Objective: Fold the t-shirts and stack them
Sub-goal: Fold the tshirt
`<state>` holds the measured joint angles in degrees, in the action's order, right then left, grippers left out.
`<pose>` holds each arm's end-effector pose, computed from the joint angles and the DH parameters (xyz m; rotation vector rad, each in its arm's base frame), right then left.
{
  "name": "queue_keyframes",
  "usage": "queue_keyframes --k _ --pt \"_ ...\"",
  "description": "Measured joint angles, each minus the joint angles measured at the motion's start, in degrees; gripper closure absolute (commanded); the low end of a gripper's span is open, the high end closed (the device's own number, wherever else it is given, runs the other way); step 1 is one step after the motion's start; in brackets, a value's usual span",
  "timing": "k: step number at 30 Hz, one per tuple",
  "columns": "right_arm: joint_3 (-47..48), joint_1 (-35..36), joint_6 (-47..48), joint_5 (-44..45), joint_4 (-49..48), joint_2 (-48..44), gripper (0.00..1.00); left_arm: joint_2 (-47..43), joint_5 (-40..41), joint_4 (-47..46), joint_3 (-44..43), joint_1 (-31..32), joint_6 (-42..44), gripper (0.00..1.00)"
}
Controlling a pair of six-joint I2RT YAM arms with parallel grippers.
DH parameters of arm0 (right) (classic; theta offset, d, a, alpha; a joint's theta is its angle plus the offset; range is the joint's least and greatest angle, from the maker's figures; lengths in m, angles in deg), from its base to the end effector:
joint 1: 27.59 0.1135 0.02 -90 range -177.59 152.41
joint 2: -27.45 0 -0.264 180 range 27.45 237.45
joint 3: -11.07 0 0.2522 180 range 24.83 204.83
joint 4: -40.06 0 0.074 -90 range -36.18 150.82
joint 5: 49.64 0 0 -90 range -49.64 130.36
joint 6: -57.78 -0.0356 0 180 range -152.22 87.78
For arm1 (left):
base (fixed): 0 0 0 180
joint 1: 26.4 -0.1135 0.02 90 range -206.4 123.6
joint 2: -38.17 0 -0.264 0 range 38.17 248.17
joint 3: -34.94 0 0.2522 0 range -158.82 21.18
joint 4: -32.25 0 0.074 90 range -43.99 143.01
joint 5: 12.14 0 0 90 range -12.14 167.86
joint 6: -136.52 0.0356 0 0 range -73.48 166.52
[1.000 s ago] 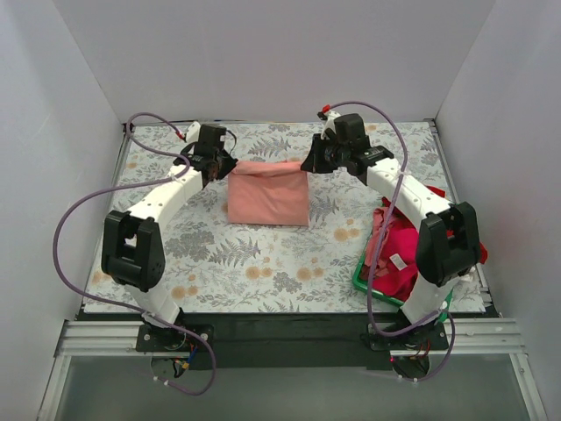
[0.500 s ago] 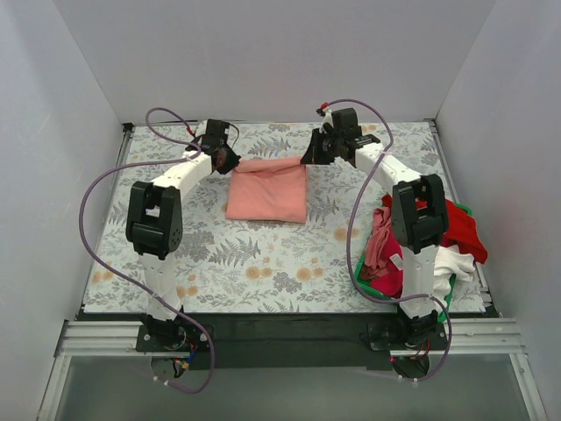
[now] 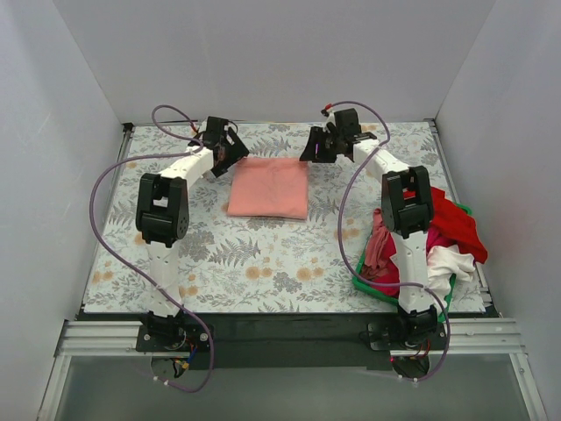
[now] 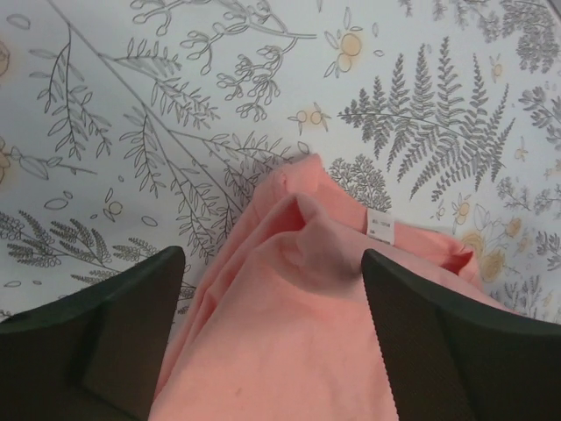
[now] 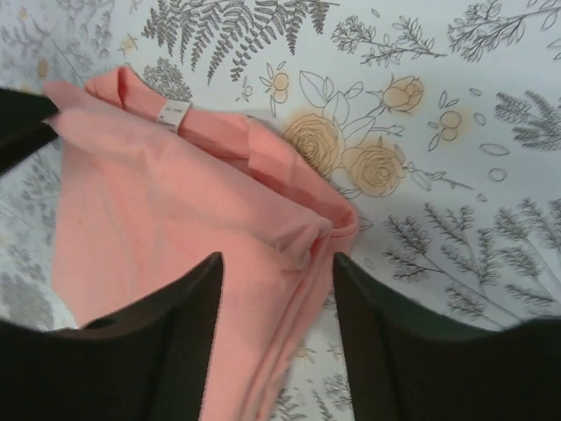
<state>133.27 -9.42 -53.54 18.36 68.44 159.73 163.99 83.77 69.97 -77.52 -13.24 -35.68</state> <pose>0.4991 0.1779 0.1981 -0.1523 2.3019 0.7948 0.4766 -0.1077 0.1842 -1.4838 2.0752 -0.5777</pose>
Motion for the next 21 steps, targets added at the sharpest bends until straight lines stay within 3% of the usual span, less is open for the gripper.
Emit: queue_keyframes --k 1,2,3,7,13,21 --pt "0.8 -0.3 0.1 -0.2 0.3 0.5 0.14 0.0 -0.3 0.0 -0.4 0.0 0.1 0.15" --pt "1.6 -0.5 -0.1 -0.4 0.7 0.9 0.03 0.0 -0.7 -0.1 -0.7 -0.1 0.1 0.15" --pt "2.2 -0.6 0.2 -0.5 0.9 1.0 0.02 0.0 -0.9 -0.3 -1.0 -0.2 0.3 0.15" --pt "2.4 -1.1 1.2 -0.6 1.0 0.0 0.02 -1.5 -3.3 -1.4 -0.2 -0.3 0.9 0.13" --pt "-6.5 0.0 2.3 1.7 2.0 -8.0 0.02 -7.5 -7.7 -3.0 5.8 0.5 1.4 0.11" --pt "-15.0 5.9 3.3 11.0 2.2 -15.5 0.05 -24.4 -8.9 -4.4 24.1 2.4 -0.3 0.09"
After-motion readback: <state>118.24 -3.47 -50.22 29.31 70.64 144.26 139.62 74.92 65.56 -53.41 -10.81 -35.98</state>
